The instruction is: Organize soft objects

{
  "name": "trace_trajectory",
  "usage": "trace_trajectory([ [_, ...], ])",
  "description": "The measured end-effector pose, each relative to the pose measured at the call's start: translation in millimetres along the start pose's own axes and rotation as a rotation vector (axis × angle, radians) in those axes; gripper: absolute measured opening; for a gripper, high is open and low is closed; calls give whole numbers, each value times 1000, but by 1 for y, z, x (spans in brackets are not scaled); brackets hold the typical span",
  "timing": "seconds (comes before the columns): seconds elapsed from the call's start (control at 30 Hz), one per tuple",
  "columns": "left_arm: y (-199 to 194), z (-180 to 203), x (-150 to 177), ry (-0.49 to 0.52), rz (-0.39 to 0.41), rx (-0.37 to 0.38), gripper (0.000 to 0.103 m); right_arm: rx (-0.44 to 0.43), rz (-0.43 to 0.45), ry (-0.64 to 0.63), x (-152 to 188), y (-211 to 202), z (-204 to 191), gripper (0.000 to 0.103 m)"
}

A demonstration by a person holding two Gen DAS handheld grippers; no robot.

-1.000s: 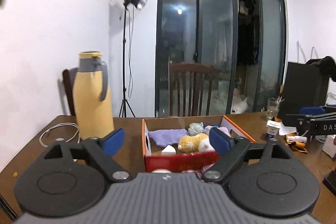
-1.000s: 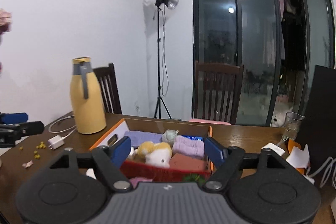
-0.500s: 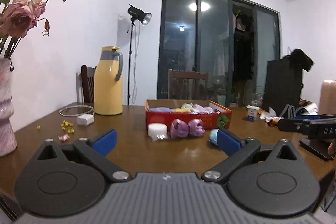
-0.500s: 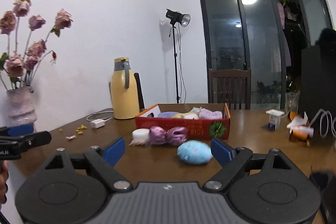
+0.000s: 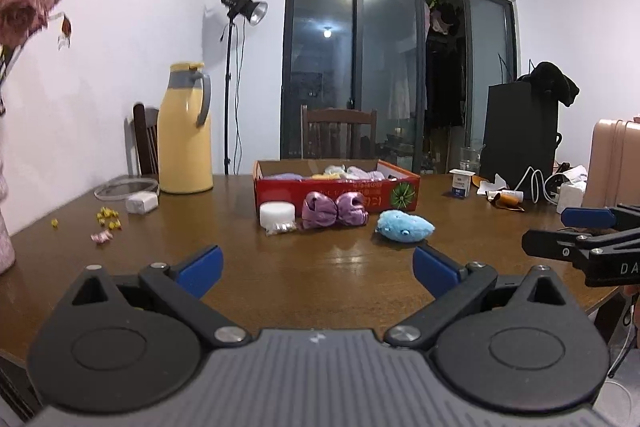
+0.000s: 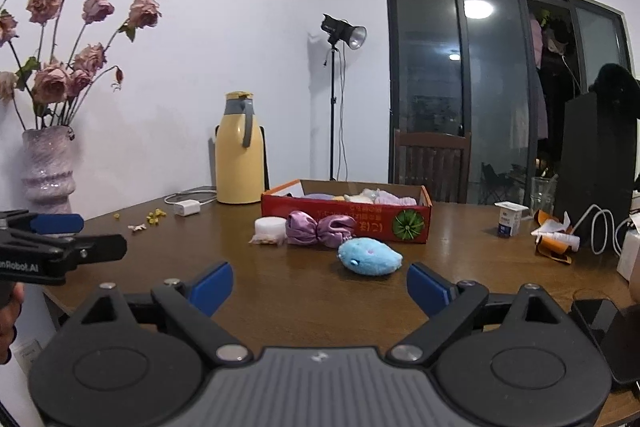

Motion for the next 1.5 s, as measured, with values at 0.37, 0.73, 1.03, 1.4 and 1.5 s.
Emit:
trace_trajectory([
  [0.37, 77, -25, 6, -63, -117, -71, 103, -56, -123, 60, 14, 75, 4, 81],
  [0.73, 239, -50, -23, -137, -243, -96, 99, -106, -136, 61, -27, 172, 16, 72],
  [1.03, 329, -61, -8, -113, -381, -90, 65, -240, -174, 29, -77, 280, 15, 68],
  [1.4, 273, -102, -5, -233, -372, -79, 38, -371, -398, -93, -59, 409, -67, 70],
  [1.5, 247, -119, -5, -227, -344, -135, 38, -348, -450, -111, -42, 423, -79, 70],
])
Point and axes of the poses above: each gripper's, at about its wrist camera, not at the fingertips, and y roughly the way its jaws point, z to its right, x to its underside, the point moved 9 cm from there along y, roughly the way its jaws point, and after that the axes turned 8 degrees about -y, right-handed, at the moved point
